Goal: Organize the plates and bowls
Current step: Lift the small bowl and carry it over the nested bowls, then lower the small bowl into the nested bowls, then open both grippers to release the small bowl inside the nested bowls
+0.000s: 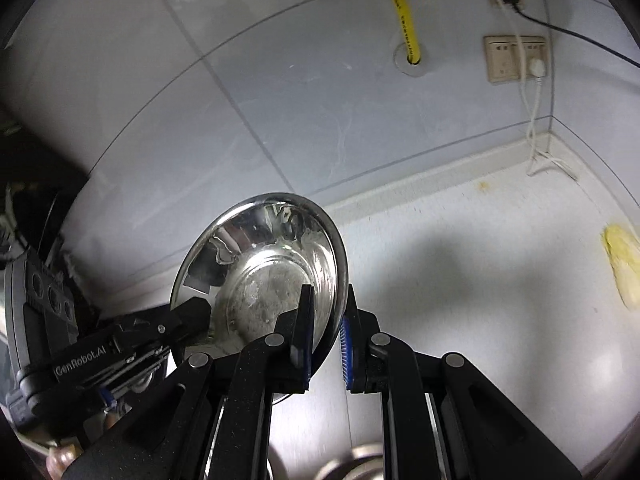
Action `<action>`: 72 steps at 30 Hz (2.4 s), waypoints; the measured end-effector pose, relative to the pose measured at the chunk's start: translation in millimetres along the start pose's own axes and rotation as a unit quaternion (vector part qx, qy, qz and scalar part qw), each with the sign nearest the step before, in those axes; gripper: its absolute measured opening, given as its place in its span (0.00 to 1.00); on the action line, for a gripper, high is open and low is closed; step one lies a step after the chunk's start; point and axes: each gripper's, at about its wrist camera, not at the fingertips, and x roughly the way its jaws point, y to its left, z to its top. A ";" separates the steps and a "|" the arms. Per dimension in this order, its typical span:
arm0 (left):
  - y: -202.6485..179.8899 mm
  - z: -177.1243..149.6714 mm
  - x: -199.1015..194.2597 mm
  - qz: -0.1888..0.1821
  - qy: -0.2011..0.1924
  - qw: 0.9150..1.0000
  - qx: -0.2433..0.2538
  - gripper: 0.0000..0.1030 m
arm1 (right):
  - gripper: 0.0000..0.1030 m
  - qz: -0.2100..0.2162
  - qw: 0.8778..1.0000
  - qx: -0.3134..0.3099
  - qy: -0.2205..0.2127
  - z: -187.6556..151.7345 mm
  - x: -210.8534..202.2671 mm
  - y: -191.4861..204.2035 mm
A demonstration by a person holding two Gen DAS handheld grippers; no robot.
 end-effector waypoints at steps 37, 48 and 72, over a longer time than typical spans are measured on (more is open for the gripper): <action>69.3 -203.8 63.7 0.109 0.161 0.981 0.020 0.06 | 0.14 -0.038 0.985 0.055 0.162 -216.2 10.1 -106.2; 62.1 -184.0 31.7 0.104 0.117 0.987 0.044 0.13 | 0.29 -0.052 0.989 0.021 0.137 -213.3 -8.8 -98.9; 105.9 -178.4 33.5 0.138 0.148 0.979 0.025 0.43 | 0.42 -0.077 0.986 0.052 0.141 -209.6 -9.7 -158.2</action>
